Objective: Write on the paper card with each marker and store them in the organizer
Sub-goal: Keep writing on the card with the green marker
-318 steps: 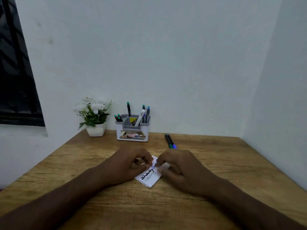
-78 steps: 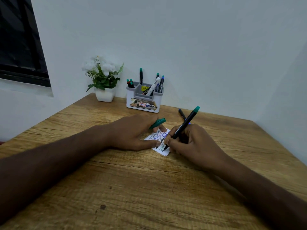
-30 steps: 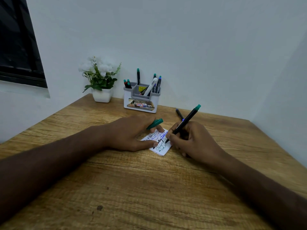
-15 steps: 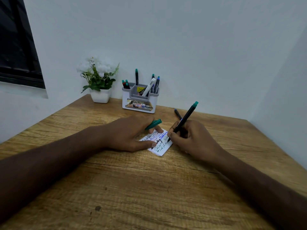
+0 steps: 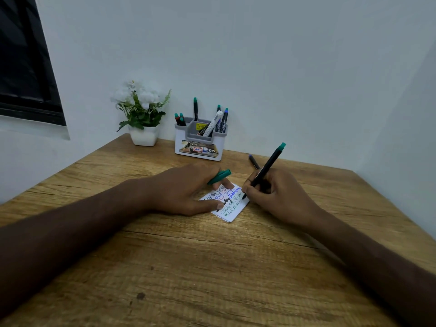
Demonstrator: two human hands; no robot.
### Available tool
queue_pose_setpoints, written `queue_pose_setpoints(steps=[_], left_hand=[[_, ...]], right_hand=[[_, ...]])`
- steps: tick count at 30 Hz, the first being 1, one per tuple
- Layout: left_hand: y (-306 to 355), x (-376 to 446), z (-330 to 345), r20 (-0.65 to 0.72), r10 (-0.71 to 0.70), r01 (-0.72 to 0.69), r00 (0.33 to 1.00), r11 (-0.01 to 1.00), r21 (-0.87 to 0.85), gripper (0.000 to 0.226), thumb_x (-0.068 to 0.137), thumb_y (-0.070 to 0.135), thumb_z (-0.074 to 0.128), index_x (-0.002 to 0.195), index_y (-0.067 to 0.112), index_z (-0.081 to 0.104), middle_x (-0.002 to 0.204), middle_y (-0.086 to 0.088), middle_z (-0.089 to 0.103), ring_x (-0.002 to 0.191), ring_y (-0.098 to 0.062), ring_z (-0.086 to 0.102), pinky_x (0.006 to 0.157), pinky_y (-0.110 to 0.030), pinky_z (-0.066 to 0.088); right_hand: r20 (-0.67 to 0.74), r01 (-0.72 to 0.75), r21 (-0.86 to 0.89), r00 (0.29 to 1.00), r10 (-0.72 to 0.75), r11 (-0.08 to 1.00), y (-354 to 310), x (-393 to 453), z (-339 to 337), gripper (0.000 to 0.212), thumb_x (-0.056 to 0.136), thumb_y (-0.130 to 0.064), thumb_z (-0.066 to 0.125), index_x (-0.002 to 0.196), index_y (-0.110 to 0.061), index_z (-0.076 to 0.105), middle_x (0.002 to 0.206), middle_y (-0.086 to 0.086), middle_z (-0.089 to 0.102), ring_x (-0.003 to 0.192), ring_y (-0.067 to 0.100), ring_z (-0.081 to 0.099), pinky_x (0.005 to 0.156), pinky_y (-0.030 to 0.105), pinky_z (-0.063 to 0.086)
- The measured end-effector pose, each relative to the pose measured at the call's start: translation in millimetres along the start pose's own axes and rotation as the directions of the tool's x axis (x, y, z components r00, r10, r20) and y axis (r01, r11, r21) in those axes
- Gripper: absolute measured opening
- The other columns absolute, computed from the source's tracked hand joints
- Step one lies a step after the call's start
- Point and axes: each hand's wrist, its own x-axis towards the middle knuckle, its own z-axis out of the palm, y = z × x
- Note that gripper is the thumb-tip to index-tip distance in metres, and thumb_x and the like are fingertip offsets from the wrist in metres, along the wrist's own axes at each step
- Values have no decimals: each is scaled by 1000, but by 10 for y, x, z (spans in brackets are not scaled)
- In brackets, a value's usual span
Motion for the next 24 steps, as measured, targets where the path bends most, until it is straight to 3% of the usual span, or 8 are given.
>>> queue_pose_setpoints(steps=[3,7,12,16,19,24], left_hand=[[-7,5,5,3,-7,7,1000,1000,-13,34,97,57,67,105,66,36,97,39,45,101,19,47,69,-13,33],[6,9,-5,5,-3,4,1000,1000,-10,44,97,56,68,103,80,31,96,39,46,100,23,45,67,-9,33],[-3,16,-2,5,-6,6,1000,1000,-11,44,97,57,67,103,80,31,96,37,46,100,22,46,67,-10,32],[-7,13,-3,-3,-9,9,1000,1000,-15,45,97,57,67,103,81,30,97,37,46,100,21,45,67,-9,34],[-6,17,-3,-6,-5,5,1000,1000,-15,49,97,57,67,104,84,27,98,35,47,100,21,45,67,-9,34],[-32,8,10,4,-13,13,1000,1000,-25,37,97,59,66,112,75,36,103,36,48,103,21,46,71,-13,35]], right_hand=[[-20,22,-41,1000,-23,999,-14,2,33,9,99,-29,70,94,-23,76,81,-3,70,73,9,59,66,24,45],[-28,-3,-12,1000,3,1000,37,21,-2,11,98,-28,71,90,-23,75,76,-4,68,69,8,58,67,25,44],[-21,1,22,1000,0,1000,30,20,19,12,99,-28,70,90,-22,76,78,3,72,66,9,57,65,25,44],[-18,-31,43,999,32,999,14,46,9,10,100,-27,70,93,-23,76,79,-4,71,67,5,58,64,20,42],[-20,16,-49,1000,-17,999,17,36,10,12,100,-27,69,92,-21,75,80,0,71,70,7,58,66,21,41],[4,22,-63,1000,-22,998,41,48,-42,12,100,-26,69,89,-23,75,76,-1,69,68,2,59,66,22,43]])
